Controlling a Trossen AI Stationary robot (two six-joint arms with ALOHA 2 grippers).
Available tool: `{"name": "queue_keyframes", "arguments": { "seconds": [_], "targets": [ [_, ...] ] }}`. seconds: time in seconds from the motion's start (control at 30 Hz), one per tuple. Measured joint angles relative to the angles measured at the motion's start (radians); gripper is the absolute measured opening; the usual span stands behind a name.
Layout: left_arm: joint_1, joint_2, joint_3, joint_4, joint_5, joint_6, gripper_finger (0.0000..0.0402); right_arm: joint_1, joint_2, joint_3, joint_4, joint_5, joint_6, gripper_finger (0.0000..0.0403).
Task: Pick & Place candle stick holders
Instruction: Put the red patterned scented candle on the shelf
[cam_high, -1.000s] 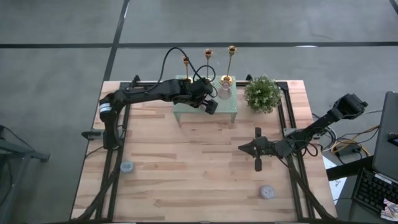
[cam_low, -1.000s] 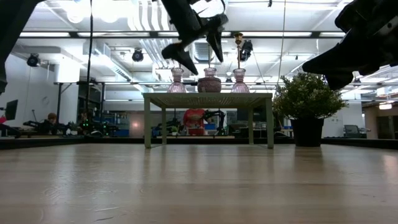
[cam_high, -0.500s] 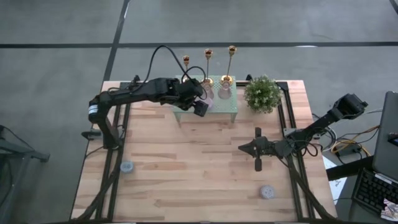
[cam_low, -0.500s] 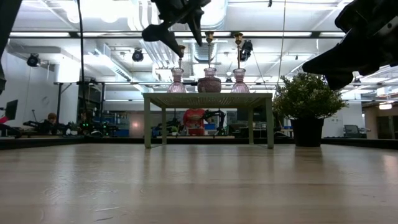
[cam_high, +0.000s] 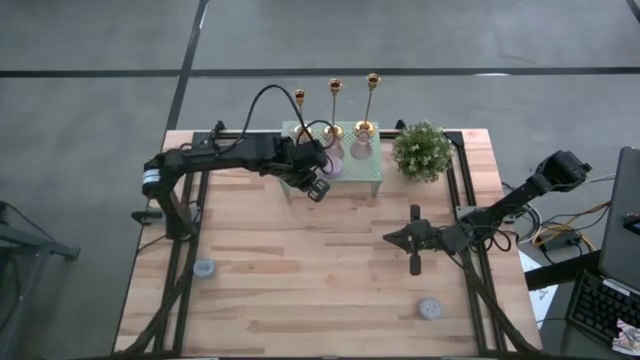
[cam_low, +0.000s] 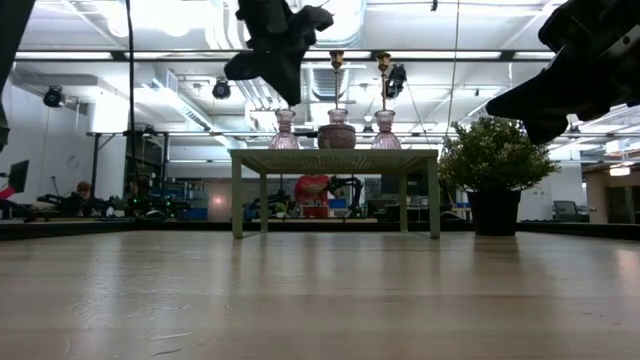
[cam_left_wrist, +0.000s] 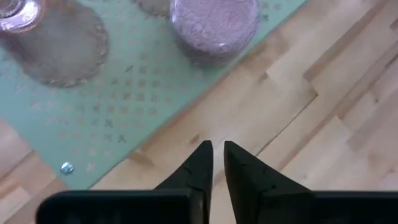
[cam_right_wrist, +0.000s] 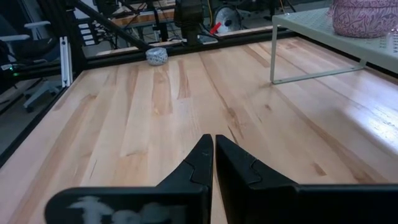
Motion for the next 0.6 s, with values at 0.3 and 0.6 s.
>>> {"name": "queue_keyframes", "arguments": {
  "seconds": [0.3,0.6],
  "targets": [
    [-0.154,-0.059,-0.09,0.163,-0.235,0.119,0.0032,0.0,0.0,0.0,0.0,0.0,0.0,0.0013],
    [-0.4,-0.303,-0.426,0.608,-0.545,0.284,0.0032,0.0,0.0,0.0,0.0,0.0,0.0,0.0013]
  ]
}}
